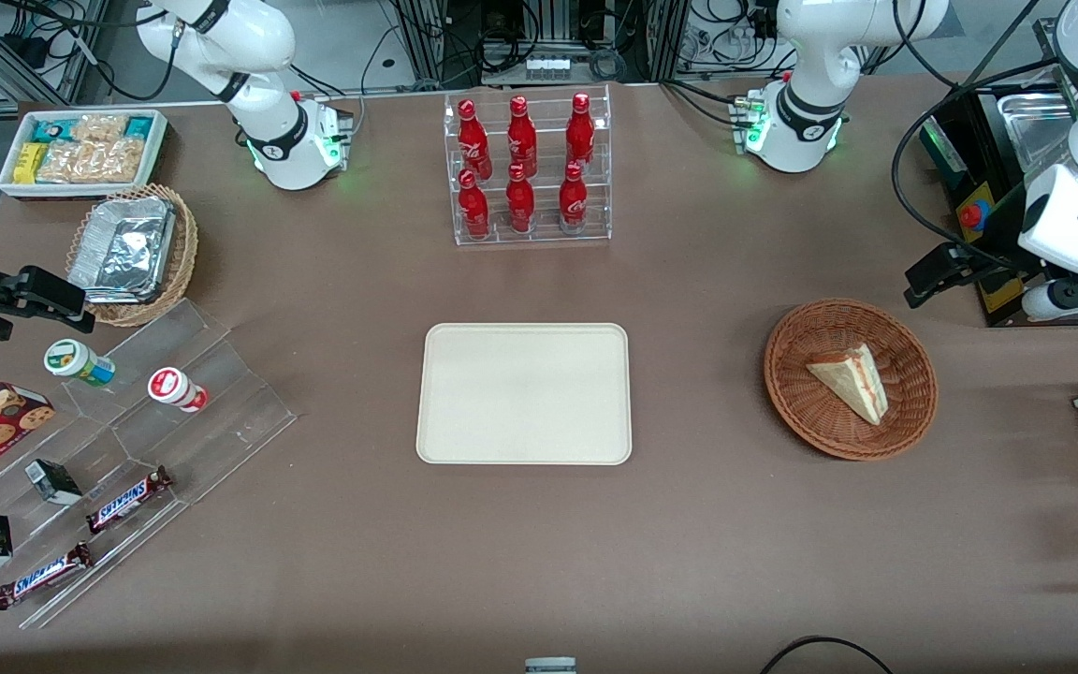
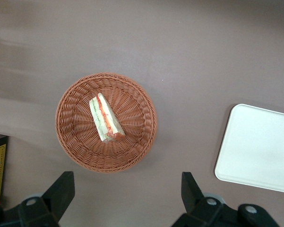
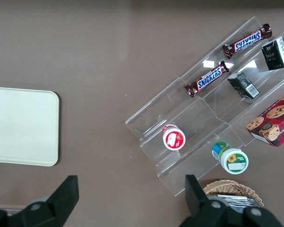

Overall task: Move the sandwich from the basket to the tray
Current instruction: 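Move the left gripper down over the wrapped sandwich in the wicker basket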

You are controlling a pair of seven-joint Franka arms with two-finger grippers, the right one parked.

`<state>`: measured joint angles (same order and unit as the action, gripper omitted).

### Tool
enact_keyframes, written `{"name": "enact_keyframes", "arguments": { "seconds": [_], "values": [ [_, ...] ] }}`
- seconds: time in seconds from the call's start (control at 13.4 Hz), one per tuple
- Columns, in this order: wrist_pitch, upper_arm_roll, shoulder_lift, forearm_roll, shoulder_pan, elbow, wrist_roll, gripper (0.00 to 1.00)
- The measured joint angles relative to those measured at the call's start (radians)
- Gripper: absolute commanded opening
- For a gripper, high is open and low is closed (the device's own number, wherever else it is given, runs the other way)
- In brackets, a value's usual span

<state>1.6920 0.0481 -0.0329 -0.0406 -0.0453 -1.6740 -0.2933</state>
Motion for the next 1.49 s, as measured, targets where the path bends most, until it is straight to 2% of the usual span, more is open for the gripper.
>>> {"name": "enact_keyframes", "arguments": {
  "seconds": [0.3,0.6,0.97,1.26,1.49],
  "values": [
    [-0.002,-0.001,0.018,0.012,0.001,0.0,0.001,1.0],
    [0.046,-0.008,0.133,0.038,0.009,0.0,-0.027,1.0],
    [0.246,-0.009,0.313,0.056,0.01,-0.053,-0.331,1.0],
    [0.352,-0.009,0.339,0.059,0.009,-0.175,-0.536,1.0],
    [0.461,-0.009,0.331,0.11,0.009,-0.304,-0.638,1.0]
  ]
}}
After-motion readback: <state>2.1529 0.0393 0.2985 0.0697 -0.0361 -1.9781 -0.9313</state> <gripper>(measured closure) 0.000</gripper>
